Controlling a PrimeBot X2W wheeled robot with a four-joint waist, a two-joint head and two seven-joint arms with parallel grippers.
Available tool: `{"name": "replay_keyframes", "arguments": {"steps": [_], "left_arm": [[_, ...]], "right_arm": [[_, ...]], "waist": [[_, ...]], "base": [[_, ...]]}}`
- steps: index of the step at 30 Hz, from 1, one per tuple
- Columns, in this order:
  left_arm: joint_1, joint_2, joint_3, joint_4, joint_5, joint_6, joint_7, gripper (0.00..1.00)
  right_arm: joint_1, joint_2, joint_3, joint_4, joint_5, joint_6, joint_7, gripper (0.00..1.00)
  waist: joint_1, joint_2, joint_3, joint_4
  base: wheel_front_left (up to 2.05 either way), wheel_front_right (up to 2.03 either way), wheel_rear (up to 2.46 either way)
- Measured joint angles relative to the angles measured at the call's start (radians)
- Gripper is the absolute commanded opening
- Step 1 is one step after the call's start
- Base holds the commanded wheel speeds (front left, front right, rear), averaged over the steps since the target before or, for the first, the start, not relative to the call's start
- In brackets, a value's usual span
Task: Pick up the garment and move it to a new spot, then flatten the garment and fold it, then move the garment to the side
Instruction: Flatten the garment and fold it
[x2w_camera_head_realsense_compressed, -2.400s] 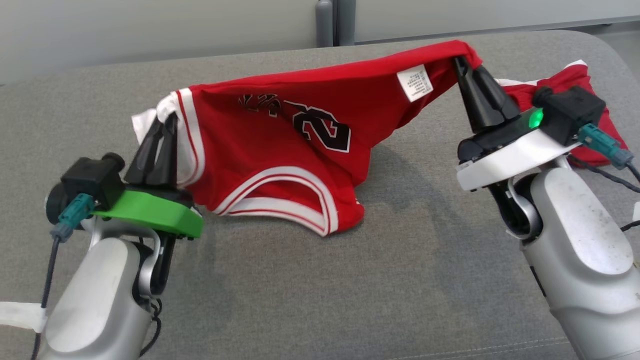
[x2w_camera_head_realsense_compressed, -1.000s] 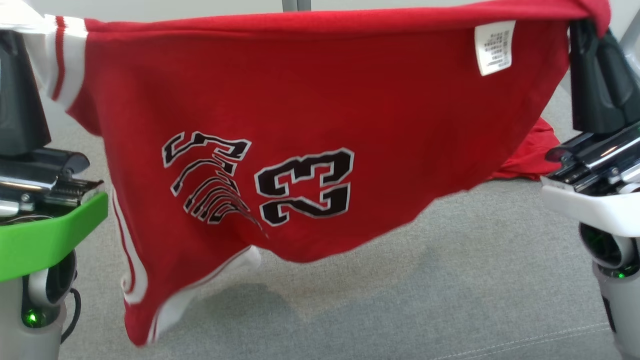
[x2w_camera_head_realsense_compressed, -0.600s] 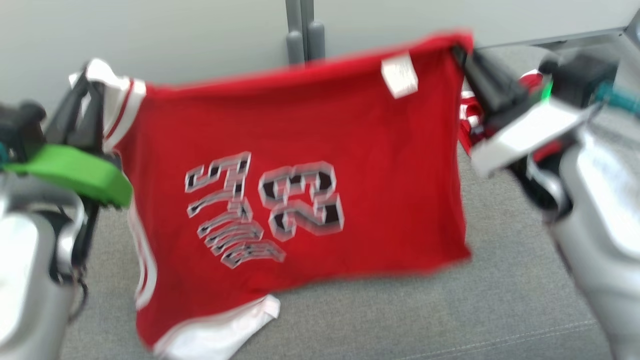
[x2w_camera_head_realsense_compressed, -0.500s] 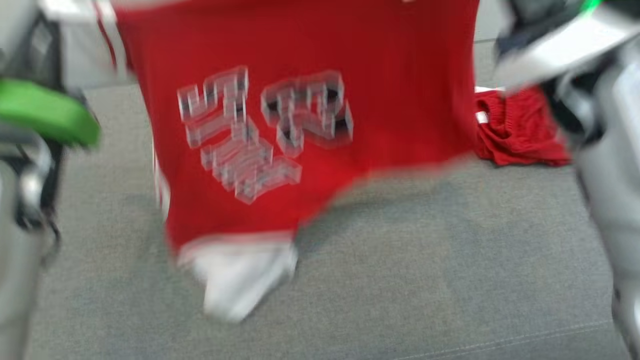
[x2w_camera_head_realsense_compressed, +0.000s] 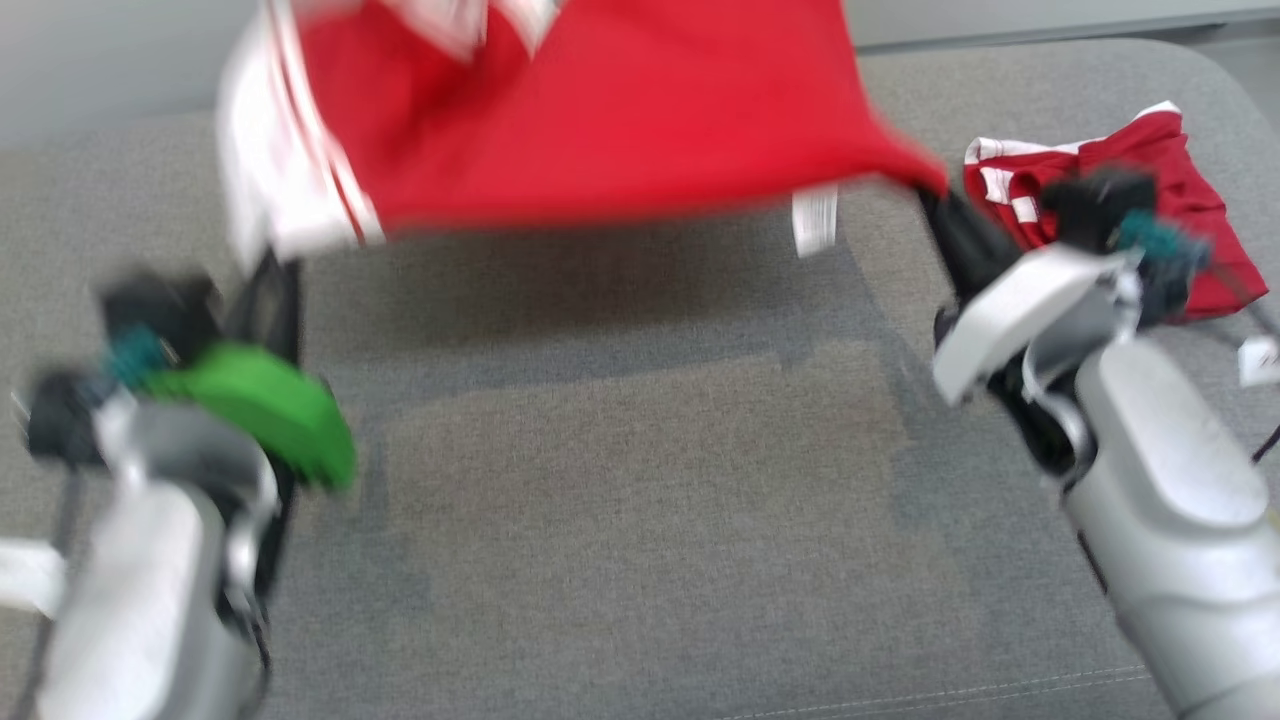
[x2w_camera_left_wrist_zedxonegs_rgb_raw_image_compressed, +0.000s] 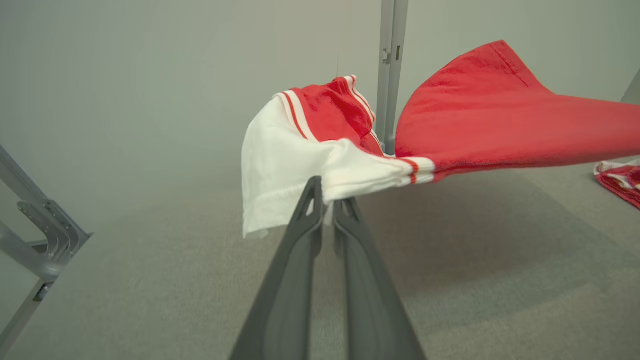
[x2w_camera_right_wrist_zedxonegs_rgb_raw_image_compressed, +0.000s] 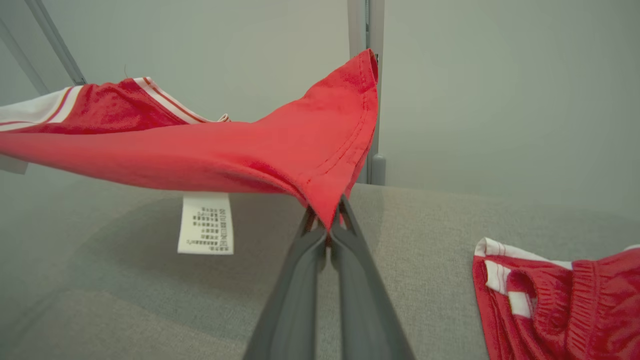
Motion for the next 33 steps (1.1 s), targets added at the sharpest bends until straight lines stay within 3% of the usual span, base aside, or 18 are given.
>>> {"name": "replay_keyframes", "arguments": {"steps": [4, 8, 10, 18, 33], "left_arm": [[0.195, -0.067, -0.037, 0.072, -0.021, 0.011, -0.005, 0.00], [0.243, -0.157, -0.076, 0.111, -0.041, 0.012, -0.052, 0.00], [0.251, -0.176, -0.077, 0.121, -0.043, 0.012, -0.079, 0.00], [0.289, -0.175, -0.080, 0.108, -0.030, 0.012, -0.157, 0.00], [0.410, -0.184, -0.192, 0.137, -0.027, 0.007, -0.168, 0.00]], "right_arm": [[0.101, 0.021, 0.027, 0.085, 0.039, 0.000, 0.000, 0.00], [0.139, 0.038, 0.024, 0.133, 0.068, 0.002, -0.038, 0.00], [0.148, 0.052, 0.028, 0.150, 0.086, 0.005, -0.062, 0.00], [0.184, 0.067, 0.069, 0.151, 0.091, 0.009, -0.156, 0.00], [0.289, 0.044, 0.058, 0.194, 0.120, 0.009, -0.177, 0.00]], "waist": [[0.0000, 0.0000, 0.032, 0.003], [0.0000, 0.0000, 0.056, 0.016], [0.0000, 0.0000, 0.060, 0.026], [0.0000, 0.0000, 0.031, 0.030], [-0.0001, 0.0000, -0.029, -0.001]], "base": [[0.00, 0.00, 0.00], [0.00, 0.00, 0.00], [0.00, 0.00, 0.00], [0.00, 0.00, 0.00], [0.00, 0.00, 0.00]]}}
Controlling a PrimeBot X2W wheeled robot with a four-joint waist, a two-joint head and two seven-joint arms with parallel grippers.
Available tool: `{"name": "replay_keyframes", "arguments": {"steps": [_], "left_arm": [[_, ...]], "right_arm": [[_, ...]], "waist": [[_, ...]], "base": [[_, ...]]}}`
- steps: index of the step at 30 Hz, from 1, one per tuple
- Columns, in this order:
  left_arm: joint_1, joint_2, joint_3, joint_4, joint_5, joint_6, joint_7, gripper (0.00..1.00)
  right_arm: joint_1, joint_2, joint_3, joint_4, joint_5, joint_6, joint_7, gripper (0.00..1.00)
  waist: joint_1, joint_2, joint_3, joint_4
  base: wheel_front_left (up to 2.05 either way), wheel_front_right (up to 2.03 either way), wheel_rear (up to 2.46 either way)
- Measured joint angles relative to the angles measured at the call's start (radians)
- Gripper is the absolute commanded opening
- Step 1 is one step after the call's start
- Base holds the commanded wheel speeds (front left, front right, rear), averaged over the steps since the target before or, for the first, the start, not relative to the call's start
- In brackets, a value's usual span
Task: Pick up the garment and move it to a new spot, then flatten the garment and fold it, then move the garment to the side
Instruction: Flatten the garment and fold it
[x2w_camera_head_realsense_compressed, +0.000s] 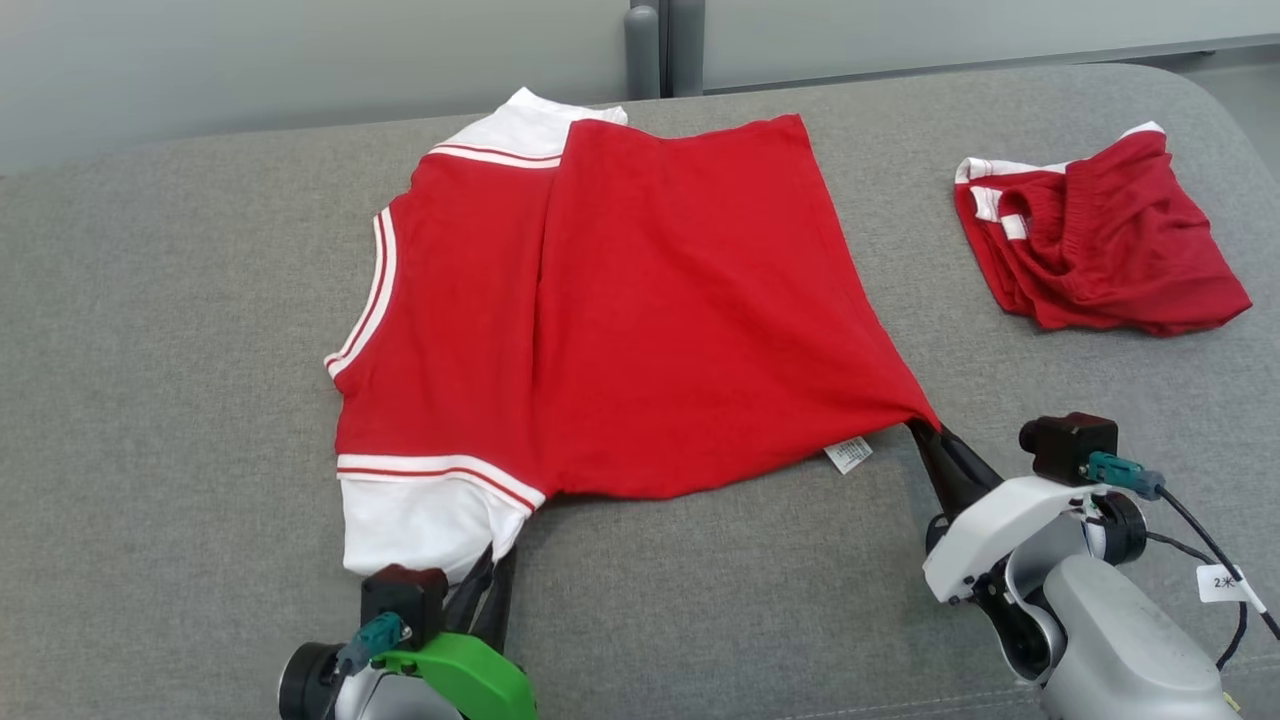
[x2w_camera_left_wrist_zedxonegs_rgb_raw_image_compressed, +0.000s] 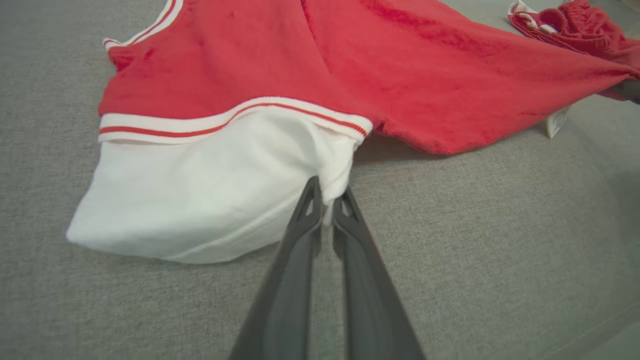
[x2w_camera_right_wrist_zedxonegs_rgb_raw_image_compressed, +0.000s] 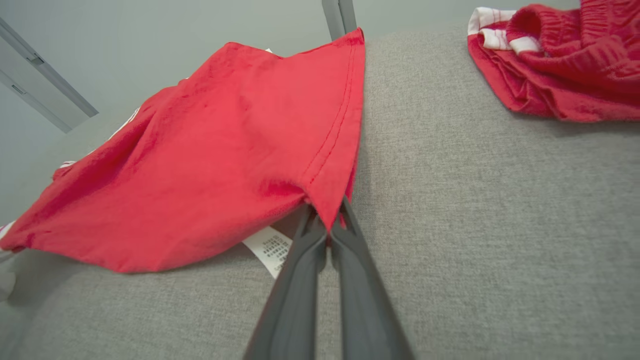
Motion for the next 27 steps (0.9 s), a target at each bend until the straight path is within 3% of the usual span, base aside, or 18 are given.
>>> {"name": "replay_keyframes", "arguments": {"steps": [11, 12, 13, 14, 16, 17, 18, 27], "left_arm": [[0.004, -0.007, -0.022, 0.061, -0.007, -0.007, 0.013, 0.00], [0.004, -0.008, -0.023, 0.061, -0.008, -0.008, 0.013, 0.31], [0.004, -0.009, -0.024, 0.061, -0.011, -0.015, 0.012, 0.62], [0.004, -0.009, -0.027, 0.061, -0.012, -0.019, 0.012, 0.95], [0.004, -0.012, -0.031, 0.063, -0.017, -0.029, 0.012, 1.00], [0.004, -0.014, -0.035, 0.064, -0.023, -0.039, 0.012, 1.00], [0.004, -0.014, -0.038, 0.065, -0.029, -0.043, 0.011, 1.00], [0.004, -0.020, -0.017, 0.061, -0.075, -0.058, -0.025, 1.00]], "right_arm": [[0.012, -0.003, 0.004, 0.093, 0.023, 0.000, -0.004, 0.00], [0.012, -0.004, 0.004, 0.099, 0.022, 0.000, -0.006, 0.00], [0.012, -0.006, 0.005, 0.105, 0.020, 0.000, -0.007, 0.19], [0.012, -0.008, 0.006, 0.111, 0.017, 0.000, -0.007, 0.29], [0.011, -0.010, 0.006, 0.119, 0.016, 0.000, -0.008, 0.65], [0.011, -0.010, 0.006, 0.123, 0.016, 0.000, -0.008, 0.96], [0.011, -0.010, 0.006, 0.126, 0.016, 0.000, -0.008, 1.00], [0.011, -0.025, 0.006, 0.145, 0.014, 0.000, -0.013, 1.00]], "waist": [[0.0000, 0.0000, -0.001, -0.004], [0.0000, 0.0000, -0.001, -0.004], [0.0000, 0.0000, 0.000, -0.003], [0.0000, 0.0000, 0.000, -0.002], [0.0000, 0.0000, 0.000, 0.000], [0.0000, 0.0000, 0.000, 0.001], [0.0000, 0.0000, 0.000, 0.002], [0.0000, 0.0000, -0.010, 0.007]], "base": [[0.00, 0.00, 0.00], [0.00, 0.00, 0.00], [0.00, 0.00, 0.00], [0.00, 0.00, 0.00], [0.00, 0.00, 0.00], [0.00, 0.00, 0.00], [0.00, 0.00, 0.00], [0.00, 0.00, 0.00]]}}
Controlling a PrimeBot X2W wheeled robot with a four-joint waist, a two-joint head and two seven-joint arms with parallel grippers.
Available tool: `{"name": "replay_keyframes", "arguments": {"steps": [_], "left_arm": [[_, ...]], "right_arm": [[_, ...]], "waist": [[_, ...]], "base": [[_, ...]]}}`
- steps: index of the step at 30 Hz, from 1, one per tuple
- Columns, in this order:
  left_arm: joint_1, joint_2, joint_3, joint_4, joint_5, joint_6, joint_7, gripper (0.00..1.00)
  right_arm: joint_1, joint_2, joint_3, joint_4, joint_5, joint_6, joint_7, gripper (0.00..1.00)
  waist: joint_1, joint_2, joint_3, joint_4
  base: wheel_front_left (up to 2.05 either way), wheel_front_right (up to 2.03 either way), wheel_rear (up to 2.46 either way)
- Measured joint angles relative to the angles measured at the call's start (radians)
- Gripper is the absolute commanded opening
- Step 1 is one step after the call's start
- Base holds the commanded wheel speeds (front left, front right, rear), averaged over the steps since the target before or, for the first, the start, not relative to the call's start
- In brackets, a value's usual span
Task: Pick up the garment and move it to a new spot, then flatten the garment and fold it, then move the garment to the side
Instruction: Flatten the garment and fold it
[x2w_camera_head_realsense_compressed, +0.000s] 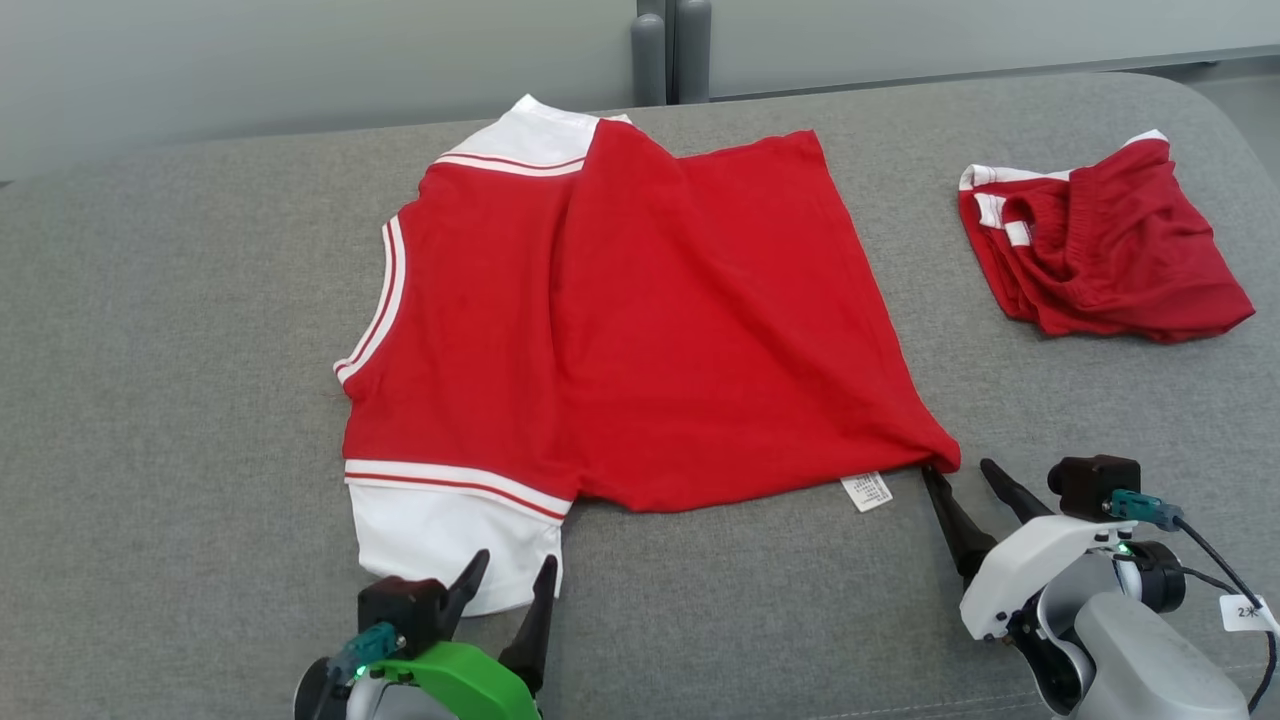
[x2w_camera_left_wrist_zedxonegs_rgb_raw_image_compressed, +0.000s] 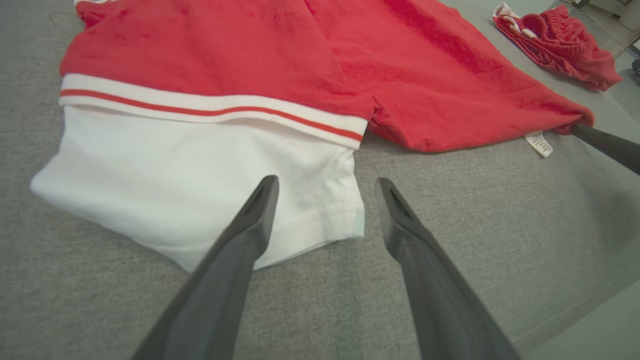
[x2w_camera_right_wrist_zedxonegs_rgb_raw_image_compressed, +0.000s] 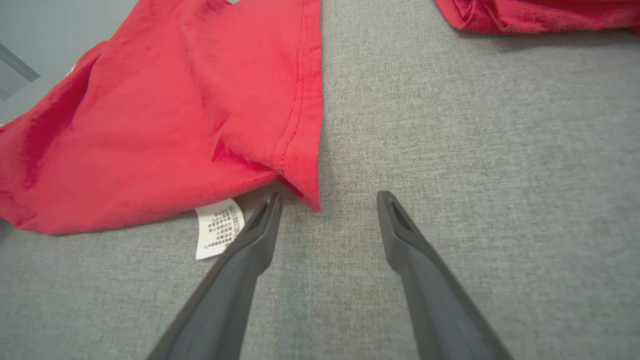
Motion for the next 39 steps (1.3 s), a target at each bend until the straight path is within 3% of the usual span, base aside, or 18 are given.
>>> {"name": "replay_keyframes", "arguments": {"steps": [11, 19, 27, 39], "left_arm": [[0.038, -0.006, 0.123, -0.029, -0.067, 0.015, -0.058, 1.00], [0.079, 0.044, 0.190, -0.035, -0.096, 0.027, -0.071, 1.00], [0.112, 0.109, 0.201, 0.031, -0.089, 0.028, -0.060, 1.00], [0.077, 0.113, 0.153, 0.097, -0.038, 0.022, -0.056, 1.00]], "right_arm": [[0.009, -0.042, -0.050, -0.074, -0.009, 0.000, -0.003, 1.00], [0.009, -0.084, -0.123, -0.186, -0.032, 0.000, -0.005, 1.00], [0.009, -0.082, -0.138, -0.271, -0.057, 0.000, -0.007, 1.00], [0.032, -0.080, -0.135, -0.336, -0.078, 0.000, -0.009, 1.00]], "waist": [[0.0000, 0.0000, -0.037, -0.012], [0.0000, 0.0000, -0.057, -0.020], [0.0000, 0.0000, -0.060, -0.031], [0.0000, 0.0000, -0.042, -0.076]], "base": [[0.00, 0.00, 0.00], [0.00, 0.00, 0.00], [0.00, 0.00, 0.00], [0.00, 0.00, 0.00]]}}
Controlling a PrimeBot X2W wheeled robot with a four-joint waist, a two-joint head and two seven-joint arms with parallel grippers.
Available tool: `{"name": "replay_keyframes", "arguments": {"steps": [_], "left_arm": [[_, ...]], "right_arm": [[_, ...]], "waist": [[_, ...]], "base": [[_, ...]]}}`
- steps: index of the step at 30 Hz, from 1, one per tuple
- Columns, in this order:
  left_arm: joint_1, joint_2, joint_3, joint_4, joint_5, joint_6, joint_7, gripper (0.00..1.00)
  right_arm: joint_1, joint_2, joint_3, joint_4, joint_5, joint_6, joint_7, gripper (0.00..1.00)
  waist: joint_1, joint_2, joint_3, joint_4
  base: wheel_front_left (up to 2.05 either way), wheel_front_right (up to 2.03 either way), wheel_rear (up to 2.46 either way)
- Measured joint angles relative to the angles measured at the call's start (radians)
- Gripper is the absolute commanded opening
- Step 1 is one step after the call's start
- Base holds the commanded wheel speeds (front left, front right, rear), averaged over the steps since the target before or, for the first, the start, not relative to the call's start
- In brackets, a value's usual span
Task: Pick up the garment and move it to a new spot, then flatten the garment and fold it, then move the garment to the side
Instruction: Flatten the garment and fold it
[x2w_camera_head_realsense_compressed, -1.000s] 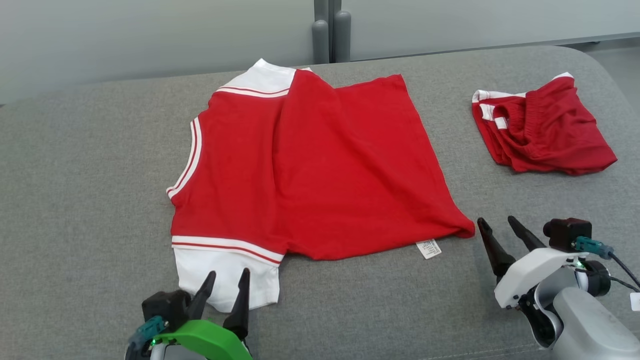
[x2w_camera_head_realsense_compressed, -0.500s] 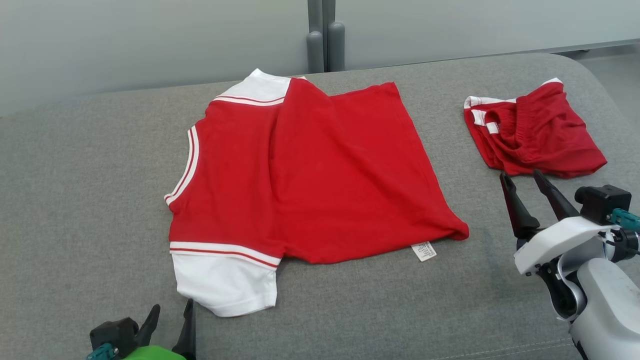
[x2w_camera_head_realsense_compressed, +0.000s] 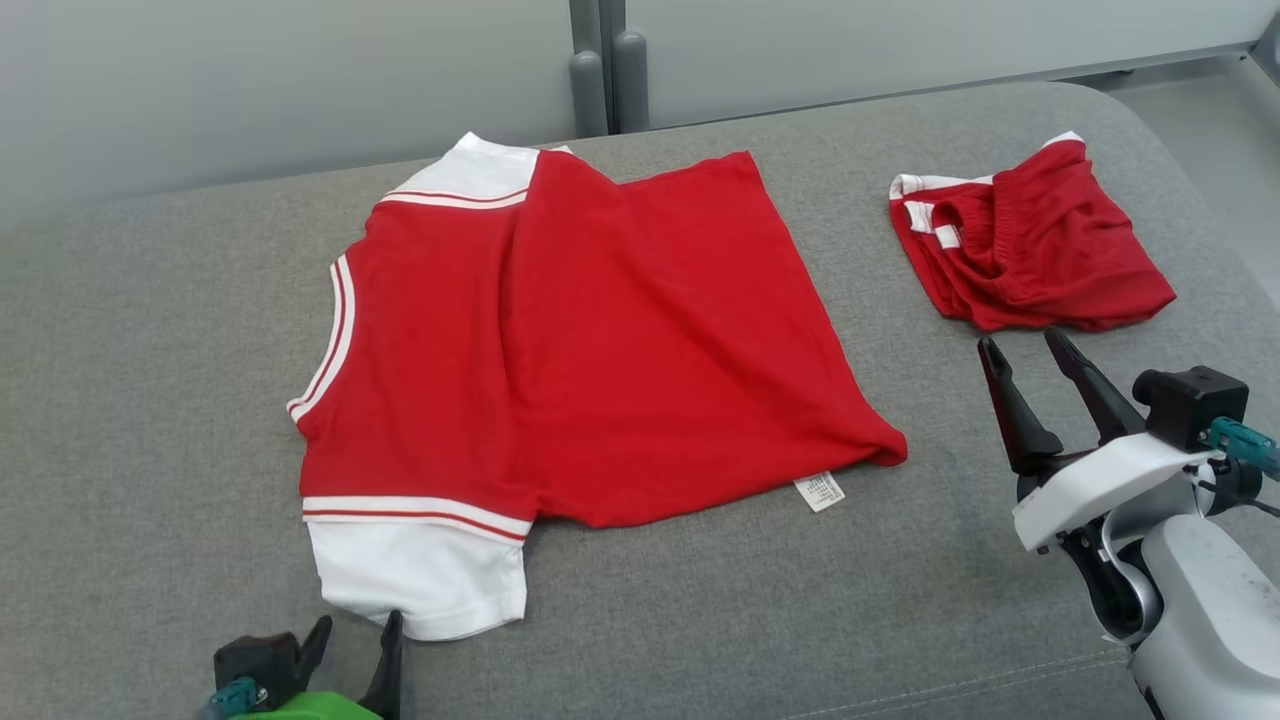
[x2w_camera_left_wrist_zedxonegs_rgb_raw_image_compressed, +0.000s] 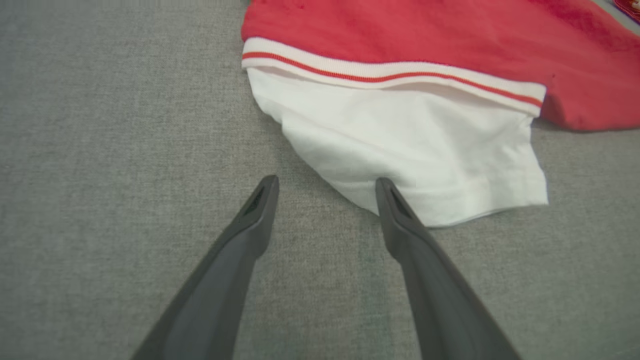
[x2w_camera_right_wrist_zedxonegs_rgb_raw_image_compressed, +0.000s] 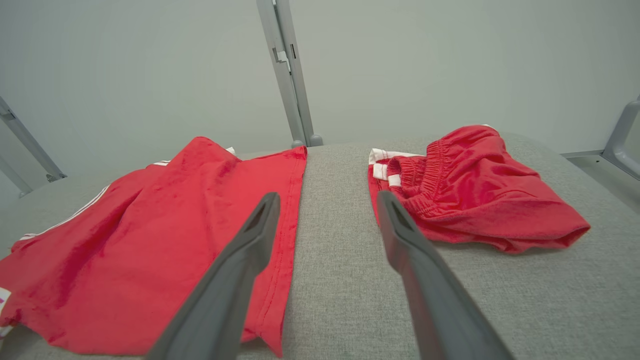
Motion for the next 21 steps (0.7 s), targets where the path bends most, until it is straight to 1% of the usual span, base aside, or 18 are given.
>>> {"name": "replay_keyframes", "arguments": {"steps": [7, 12, 15, 16, 17, 18, 19, 20, 21], "left_arm": [[-0.062, 0.022, -0.021, 0.061, 0.054, 0.000, -0.006, 1.00], [-0.086, 0.011, -0.037, 0.084, 0.054, -0.022, -0.006, 1.00], [-0.096, -0.002, -0.045, 0.094, 0.054, -0.027, -0.009, 1.00], [-0.099, -0.004, -0.048, 0.096, 0.054, -0.032, -0.012, 0.86], [-0.101, -0.006, -0.051, 0.098, 0.054, -0.032, -0.013, 0.65], [-0.102, -0.007, -0.054, 0.101, 0.054, -0.035, -0.013, 0.40], [-0.103, -0.008, -0.057, 0.103, 0.054, -0.040, -0.016, 0.29], [-0.104, -0.009, -0.058, 0.104, 0.054, -0.040, -0.023, 0.06], [-0.106, -0.011, -0.059, 0.105, 0.054, -0.041, -0.023, 0.00]], "right_arm": [[0.018, 0.000, -0.004, -0.017, -0.010, 0.000, 0.000, 1.00], [0.020, -0.001, -0.023, -0.028, -0.010, 0.000, 0.000, 1.00], [0.027, -0.001, -0.028, -0.034, -0.012, 0.000, 0.000, 1.00], [0.031, -0.001, -0.029, -0.036, -0.012, 0.000, 0.000, 1.00], [0.035, 0.000, -0.030, -0.037, -0.013, 0.000, 0.000, 1.00], [0.037, 0.001, -0.030, -0.038, -0.013, 0.000, 0.000, 1.00], [0.037, 0.002, -0.030, -0.041, -0.014, 0.000, 0.000, 1.00], [0.036, 0.002, -0.031, -0.044, -0.017, 0.000, 0.000, 1.00], [0.036, 0.002, -0.031, -0.046, -0.018, 0.000, 0.000, 1.00]], "waist": [[0.0000, 0.0000, 0.014, -0.021], [0.0000, 0.0000, 0.019, -0.027], [0.0000, 0.0000, 0.021, -0.027], [0.0000, 0.0000, 0.021, -0.027], [0.0000, 0.0000, 0.021, -0.026], [0.0000, 0.0000, 0.021, -0.026], [0.0000, 0.0000, 0.022, -0.025], [0.0000, 0.0000, 0.022, -0.024], [0.0000, 0.0000, 0.022, -0.023]], "base": [[0.00, 0.00, 0.00], [0.00, 0.00, 0.00], [0.00, 0.00, 0.00], [0.00, 0.00, 0.00], [0.00, 0.00, 0.00], [0.00, 0.00, 0.00], [0.00, 0.00, 0.00], [0.00, 0.00, 0.00], [0.00, 0.00, 0.00]]}}
